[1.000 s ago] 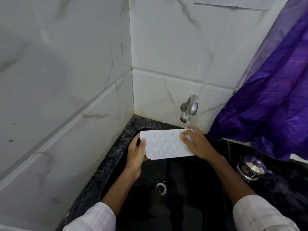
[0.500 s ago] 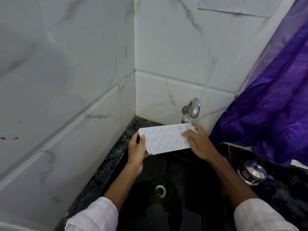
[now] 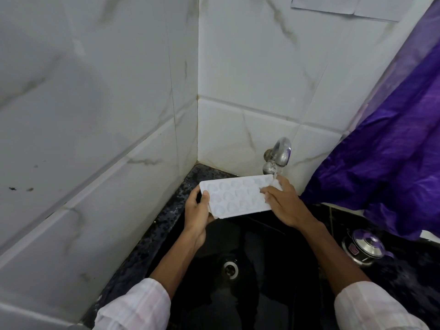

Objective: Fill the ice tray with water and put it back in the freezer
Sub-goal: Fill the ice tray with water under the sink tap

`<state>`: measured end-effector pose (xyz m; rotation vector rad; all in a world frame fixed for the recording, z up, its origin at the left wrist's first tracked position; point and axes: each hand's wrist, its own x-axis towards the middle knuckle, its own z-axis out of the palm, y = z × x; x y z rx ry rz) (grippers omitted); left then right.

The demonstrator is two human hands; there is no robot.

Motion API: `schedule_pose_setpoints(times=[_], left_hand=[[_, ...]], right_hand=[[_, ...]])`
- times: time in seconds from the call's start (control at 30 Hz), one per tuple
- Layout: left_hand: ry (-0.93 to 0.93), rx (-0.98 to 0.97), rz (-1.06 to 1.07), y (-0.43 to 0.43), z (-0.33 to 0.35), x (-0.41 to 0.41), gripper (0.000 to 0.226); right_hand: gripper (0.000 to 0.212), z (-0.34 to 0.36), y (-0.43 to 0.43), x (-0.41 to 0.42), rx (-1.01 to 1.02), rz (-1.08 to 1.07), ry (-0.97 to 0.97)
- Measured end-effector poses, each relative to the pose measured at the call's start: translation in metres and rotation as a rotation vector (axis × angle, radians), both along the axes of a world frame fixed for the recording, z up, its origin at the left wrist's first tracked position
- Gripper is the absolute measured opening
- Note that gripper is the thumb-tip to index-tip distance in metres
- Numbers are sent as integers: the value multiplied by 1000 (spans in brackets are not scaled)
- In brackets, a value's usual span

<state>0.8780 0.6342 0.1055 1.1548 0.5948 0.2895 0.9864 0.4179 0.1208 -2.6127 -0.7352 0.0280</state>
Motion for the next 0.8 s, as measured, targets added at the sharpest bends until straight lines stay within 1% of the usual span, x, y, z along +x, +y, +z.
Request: schedule_pose_setpoints(times=[0.4, 0.5, 0.8], left_hand=[[1, 5, -15, -1, 0, 1, 33], [2, 5, -18, -2, 0, 0, 33], [12, 9, -27, -4, -1, -2, 31]], right_hand=[[32, 1, -1, -1, -9, 3, -28], [29, 0, -3, -1, 0, 6, -47], [31, -3, -6, -5, -23, 11, 7]])
